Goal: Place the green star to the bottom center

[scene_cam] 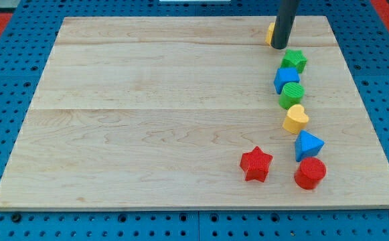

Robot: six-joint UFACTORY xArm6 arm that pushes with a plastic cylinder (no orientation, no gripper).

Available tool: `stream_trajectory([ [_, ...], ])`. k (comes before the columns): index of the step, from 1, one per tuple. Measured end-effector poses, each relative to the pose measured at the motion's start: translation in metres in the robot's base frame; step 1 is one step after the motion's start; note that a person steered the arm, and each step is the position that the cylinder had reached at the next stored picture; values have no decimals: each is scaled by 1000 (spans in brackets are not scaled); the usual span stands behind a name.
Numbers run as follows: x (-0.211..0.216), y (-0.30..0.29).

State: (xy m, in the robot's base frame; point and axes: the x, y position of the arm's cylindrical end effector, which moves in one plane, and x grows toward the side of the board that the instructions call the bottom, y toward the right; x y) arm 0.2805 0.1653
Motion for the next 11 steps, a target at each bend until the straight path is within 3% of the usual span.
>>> stream_trajectory([
  [2,-9,4],
  [3,2,62],
  [4,32,74],
  [6,79,-74],
  [7,53,-153],
  [8,32,-145],
  [9,29,-189],
  [10,68,-254],
  [11,88,-245],
])
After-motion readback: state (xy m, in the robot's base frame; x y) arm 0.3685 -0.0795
